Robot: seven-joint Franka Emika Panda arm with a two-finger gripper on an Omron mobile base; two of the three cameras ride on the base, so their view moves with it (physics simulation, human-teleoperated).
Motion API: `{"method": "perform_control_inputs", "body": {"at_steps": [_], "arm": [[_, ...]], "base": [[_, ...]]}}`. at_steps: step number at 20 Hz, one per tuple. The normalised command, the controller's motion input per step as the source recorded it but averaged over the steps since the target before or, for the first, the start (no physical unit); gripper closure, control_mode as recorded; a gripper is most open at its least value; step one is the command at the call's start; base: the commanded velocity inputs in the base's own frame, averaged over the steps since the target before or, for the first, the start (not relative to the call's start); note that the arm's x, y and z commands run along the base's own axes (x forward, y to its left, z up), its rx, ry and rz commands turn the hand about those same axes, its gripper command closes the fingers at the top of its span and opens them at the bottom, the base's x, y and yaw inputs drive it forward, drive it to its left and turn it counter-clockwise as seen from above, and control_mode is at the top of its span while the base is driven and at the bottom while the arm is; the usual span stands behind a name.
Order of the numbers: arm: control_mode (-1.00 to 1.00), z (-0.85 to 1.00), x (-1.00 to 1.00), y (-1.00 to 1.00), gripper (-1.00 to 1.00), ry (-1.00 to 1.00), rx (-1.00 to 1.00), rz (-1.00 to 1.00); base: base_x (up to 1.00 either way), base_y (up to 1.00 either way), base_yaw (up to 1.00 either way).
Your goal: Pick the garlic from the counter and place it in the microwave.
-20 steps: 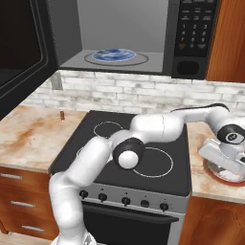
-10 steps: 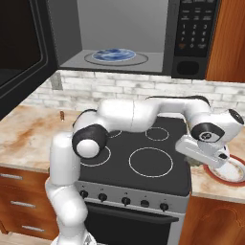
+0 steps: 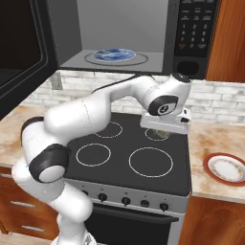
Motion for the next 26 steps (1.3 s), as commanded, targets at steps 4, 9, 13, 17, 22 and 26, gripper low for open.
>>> {"method": "perform_control_inputs", "body": {"at_steps": [4, 9, 13, 17, 22, 26], "arm": [[-1.00, 0.80, 0.50, 1.00, 1.00, -0.14, -0.03, 0.00], [-1.00, 1.00, 0.71, 0.99, 1.00, -0.08, 0.00, 0.00], [-1.00, 0.99, 0.26, 1.00, 1.00, -0.09, 0.03, -0.07], [-1.00, 0.60, 0.17, 0.93, 1.00, -0.23, 0.04, -0.27], [-1.00, 0.61, 0.33, 0.07, 1.00, -0.51, 0.01, -0.16], [-1.00, 0.51, 0.29, 0.00, 1.00, -0.61, 0.09, -0.05]], "base": [[0.00, 0.00, 0.00], [0.00, 0.00, 0.00], [0.00, 0.00, 0.00], [0.00, 0.00, 0.00], [0.00, 0.00, 0.00], [0.00, 0.00, 0.00]]}}
